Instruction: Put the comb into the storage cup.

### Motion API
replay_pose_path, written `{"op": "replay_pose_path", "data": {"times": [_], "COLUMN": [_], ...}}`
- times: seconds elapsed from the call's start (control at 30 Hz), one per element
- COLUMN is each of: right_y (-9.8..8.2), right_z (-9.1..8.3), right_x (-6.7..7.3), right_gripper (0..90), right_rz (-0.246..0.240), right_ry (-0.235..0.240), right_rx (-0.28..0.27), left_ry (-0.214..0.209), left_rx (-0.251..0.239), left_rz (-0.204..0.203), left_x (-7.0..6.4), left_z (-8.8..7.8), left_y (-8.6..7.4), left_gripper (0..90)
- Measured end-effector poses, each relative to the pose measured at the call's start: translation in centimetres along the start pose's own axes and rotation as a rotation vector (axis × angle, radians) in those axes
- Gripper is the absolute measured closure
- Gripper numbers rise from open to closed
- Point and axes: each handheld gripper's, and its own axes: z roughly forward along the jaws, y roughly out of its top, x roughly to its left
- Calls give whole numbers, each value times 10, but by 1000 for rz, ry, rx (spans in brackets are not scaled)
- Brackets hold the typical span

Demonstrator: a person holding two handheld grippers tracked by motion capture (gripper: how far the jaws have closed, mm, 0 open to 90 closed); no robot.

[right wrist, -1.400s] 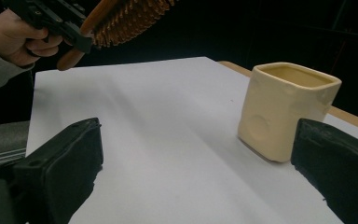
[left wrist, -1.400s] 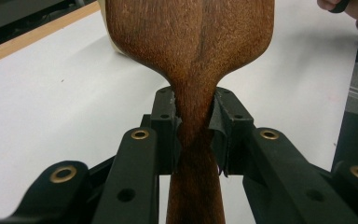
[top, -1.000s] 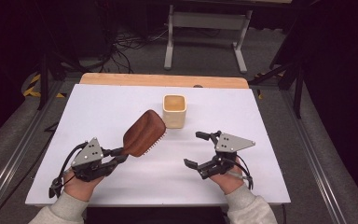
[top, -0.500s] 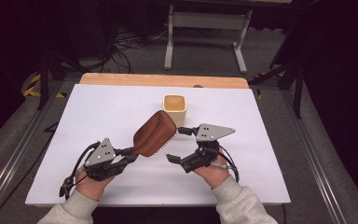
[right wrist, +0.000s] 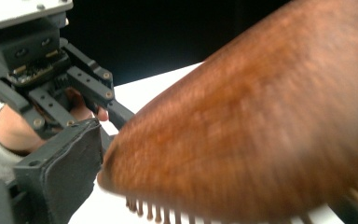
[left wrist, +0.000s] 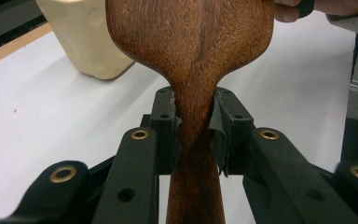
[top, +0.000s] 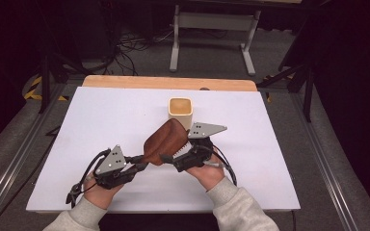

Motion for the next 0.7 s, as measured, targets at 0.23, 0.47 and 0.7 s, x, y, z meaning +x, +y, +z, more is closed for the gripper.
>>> {"op": "replay_pose_path", "data": {"times": [0.23,0.47,0.7], "right_y": [1,3,8], "right_z": [2,-2,-4], "right_x": [0,-2,3], "right_gripper": [140,285,426], "right_rz": [46,85,67], "right_ry": [-10,14,48], "right_rx": [0,-11,-7], "left_ry": [-3,3,-3], "left_rx": [4,20,52], "left_rz": [-2,10,23], "left_x": [-1,-3,-6], "left_z": [2,6,13], "left_y": [-1,-3,-5], "left_gripper": [729,732,737]}}
